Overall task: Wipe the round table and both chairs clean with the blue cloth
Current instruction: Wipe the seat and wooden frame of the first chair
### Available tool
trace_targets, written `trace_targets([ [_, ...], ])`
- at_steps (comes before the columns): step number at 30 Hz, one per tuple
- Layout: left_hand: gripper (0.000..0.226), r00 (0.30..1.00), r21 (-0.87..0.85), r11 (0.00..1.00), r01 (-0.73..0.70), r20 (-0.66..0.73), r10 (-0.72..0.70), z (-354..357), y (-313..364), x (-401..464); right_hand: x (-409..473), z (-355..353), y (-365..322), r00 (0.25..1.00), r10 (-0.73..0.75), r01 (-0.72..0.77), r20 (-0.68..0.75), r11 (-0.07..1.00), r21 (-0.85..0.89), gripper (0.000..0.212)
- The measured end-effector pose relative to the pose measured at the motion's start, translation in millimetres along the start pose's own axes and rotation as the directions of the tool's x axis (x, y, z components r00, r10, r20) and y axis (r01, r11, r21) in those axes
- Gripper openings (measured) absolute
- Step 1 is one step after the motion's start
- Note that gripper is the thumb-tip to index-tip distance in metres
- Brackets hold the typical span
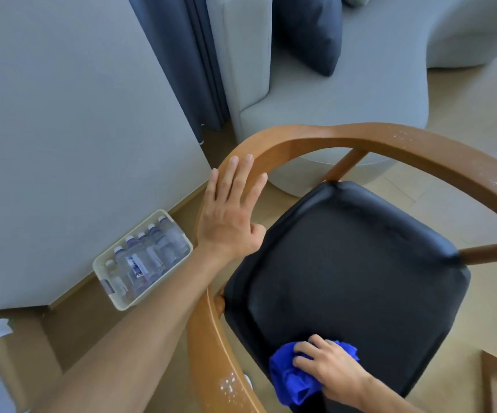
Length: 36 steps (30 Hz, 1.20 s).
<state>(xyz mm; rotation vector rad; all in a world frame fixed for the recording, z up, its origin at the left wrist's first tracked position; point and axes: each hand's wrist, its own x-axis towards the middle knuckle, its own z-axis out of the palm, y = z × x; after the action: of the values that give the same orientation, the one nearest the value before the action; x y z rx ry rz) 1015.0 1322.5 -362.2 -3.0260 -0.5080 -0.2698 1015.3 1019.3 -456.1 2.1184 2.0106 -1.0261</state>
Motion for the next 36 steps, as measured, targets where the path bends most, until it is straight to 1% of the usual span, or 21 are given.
trace_targets([
  [2,0.081,1.000,-0.100,0.995,0.006,0.009,-0.005,-5,-2,-1,-9,-5,7,0.995,0.088,-0.092,0.050,0.992,0.085,0.048],
  [4,0.079,0.999,-0.231,0.973,0.030,0.028,-0.024,-12,-4,0,-13,-16,7,0.978,0.209,-0.206,0.008,0.960,0.187,0.051],
  [6,0.073,0.996,-0.388,0.918,0.078,0.059,-0.060,-20,-8,-2,-13,-34,3,0.944,0.308,-0.265,-0.120,0.922,0.282,0.051],
  [8,0.065,0.992,-0.511,0.852,0.119,0.099,-0.079,-28,-12,-10,-13,-60,-8,0.897,0.346,-0.239,-0.274,0.903,0.358,0.047],
  [10,0.059,0.984,-0.614,0.771,0.167,0.148,-0.095,-36,-17,-24,-8,-94,-29,0.869,0.299,-0.130,-0.395,0.908,0.399,0.044],
  [11,0.057,0.977,-0.653,0.729,0.205,0.181,-0.112,-40,-20,-29,-3,-111,-40,0.860,0.234,-0.060,-0.454,0.929,0.365,0.045],
  [13,0.054,0.958,-0.686,0.674,0.273,0.254,-0.130,-53,-26,-41,11,-141,-67,0.822,0.070,0.071,-0.565,0.972,0.225,0.047],
  [16,0.051,0.925,-0.674,0.648,0.355,0.352,-0.140,-72,-38,-48,37,-168,-110,0.764,-0.070,0.121,-0.641,0.992,0.037,0.044],
  [17,0.049,0.911,-0.653,0.655,0.379,0.387,-0.142,-77,-43,-51,45,-172,-124,0.762,-0.103,0.119,-0.640,0.993,-0.018,0.041],
  [18,0.047,0.894,-0.620,0.675,0.399,0.427,-0.137,-80,-47,-53,52,-172,-134,0.783,-0.134,0.111,-0.607,0.991,-0.075,0.041],
  [20,0.046,0.858,-0.542,0.733,0.410,0.503,-0.108,-83,-53,-57,62,-164,-147,0.879,-0.153,0.086,-0.452,0.982,-0.166,0.046],
  [21,0.046,0.845,-0.514,0.757,0.404,0.527,-0.093,-84,-54,-58,64,-157,-153,0.925,-0.113,0.070,-0.364,0.989,-0.129,0.047],
  [22,0.047,0.838,-0.494,0.775,0.394,0.539,-0.083,-84,-53,-59,66,-151,-161,0.949,-0.038,0.030,-0.314,0.999,-0.029,0.046],
  [24,0.048,0.834,-0.470,0.795,0.384,0.545,-0.081,-81,-52,-58,72,-146,-178,0.938,0.192,-0.123,-0.287,0.963,0.242,0.060],
  [25,0.048,0.832,-0.456,0.802,0.385,0.548,-0.087,-80,-51,-58,75,-145,-186,0.905,0.314,-0.213,-0.286,0.919,0.333,0.069],
  [27,0.049,0.833,-0.434,0.819,0.376,0.545,-0.093,-75,-47,-59,82,-142,-198,0.811,0.472,-0.355,-0.346,0.866,0.352,0.068],
  [29,0.051,0.834,-0.405,0.836,0.371,0.540,-0.108,-71,-43,-60,87,-137,-207,0.750,0.521,-0.446,-0.408,0.853,0.269,0.050],
  [30,0.052,0.836,-0.382,0.849,0.365,0.535,-0.119,-70,-41,-60,88,-135,-211,0.720,0.546,-0.489,-0.429,0.837,0.246,0.046],
  [31,0.053,0.838,-0.356,0.862,0.361,0.530,-0.132,-69,-39,-60,88,-133,-214,0.683,0.586,-0.538,-0.436,0.807,0.242,0.051],
  [34,0.057,0.849,-0.277,0.893,0.354,0.496,-0.183,-66,-33,-60,90,-129,-229,0.529,0.763,-0.672,-0.371,0.643,0.366,0.074],
  [36,0.060,0.860,-0.229,0.914,0.335,0.471,-0.197,-64,-28,-61,97,-130,-238,0.412,0.847,-0.732,-0.336,0.527,0.431,0.070],
])
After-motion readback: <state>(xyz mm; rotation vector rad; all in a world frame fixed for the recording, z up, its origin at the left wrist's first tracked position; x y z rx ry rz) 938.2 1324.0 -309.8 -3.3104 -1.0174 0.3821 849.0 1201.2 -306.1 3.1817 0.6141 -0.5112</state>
